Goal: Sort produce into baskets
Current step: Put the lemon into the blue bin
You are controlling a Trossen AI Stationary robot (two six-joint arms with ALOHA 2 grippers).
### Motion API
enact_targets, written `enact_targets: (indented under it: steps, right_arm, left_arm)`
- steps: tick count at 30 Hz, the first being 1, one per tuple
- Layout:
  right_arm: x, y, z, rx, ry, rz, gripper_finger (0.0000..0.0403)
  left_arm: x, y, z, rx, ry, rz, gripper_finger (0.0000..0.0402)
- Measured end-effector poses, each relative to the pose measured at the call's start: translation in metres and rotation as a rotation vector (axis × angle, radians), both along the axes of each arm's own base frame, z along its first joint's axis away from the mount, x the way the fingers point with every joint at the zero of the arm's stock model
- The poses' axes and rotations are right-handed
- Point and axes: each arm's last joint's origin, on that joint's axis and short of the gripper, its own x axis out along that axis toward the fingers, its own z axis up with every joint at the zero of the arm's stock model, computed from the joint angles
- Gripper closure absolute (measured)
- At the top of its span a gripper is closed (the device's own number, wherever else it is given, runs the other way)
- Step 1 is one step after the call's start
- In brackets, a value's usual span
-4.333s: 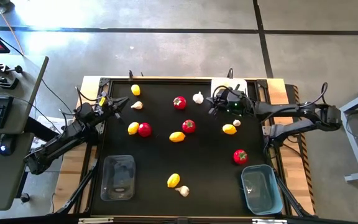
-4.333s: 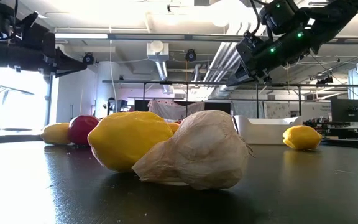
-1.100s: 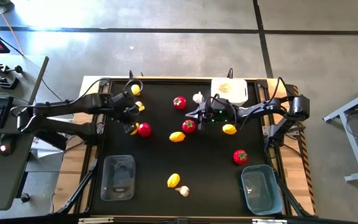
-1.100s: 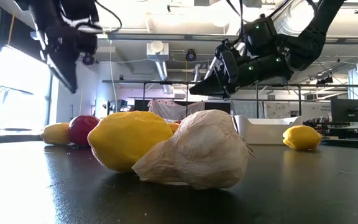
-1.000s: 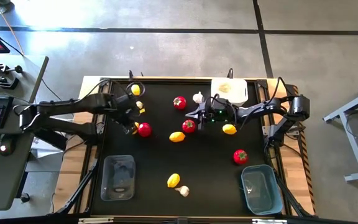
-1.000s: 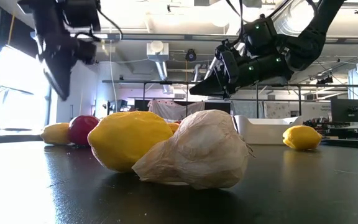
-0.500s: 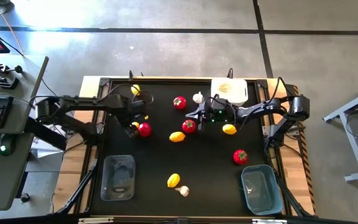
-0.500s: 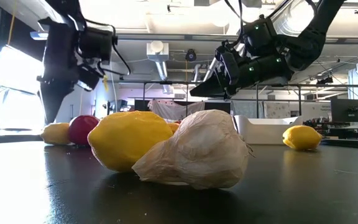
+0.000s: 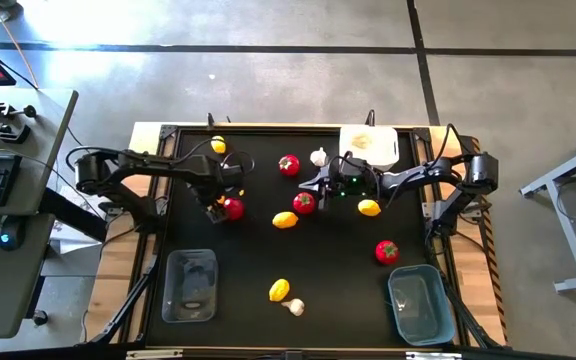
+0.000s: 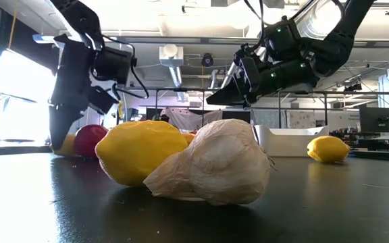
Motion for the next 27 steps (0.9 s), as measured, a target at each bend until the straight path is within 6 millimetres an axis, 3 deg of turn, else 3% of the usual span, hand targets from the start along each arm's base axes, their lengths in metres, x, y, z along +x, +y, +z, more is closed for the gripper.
enact_targets:
  steps: [6, 17, 27]
  right_arm:
    - [0.0, 0.0, 0.0, 0.0, 0.001, 0.0, 0.0402]
    - [0.0, 0.0, 0.0, -0.001, 0.001, -0.003, 0.0402]
    - [0.0, 0.0, 0.0, -0.005, 0.0, -0.002, 0.0402]
  left_arm:
    - [0.0, 0.003, -0.003, 0.069, 0.033, -0.029, 0.0172]
    - [-0.004, 0.009, 0.0, 0.057, 0.046, -0.064, 0.0317]
    - [-0.019, 0.013, 0.017, 0.098, 0.053, -0.071, 0.0319]
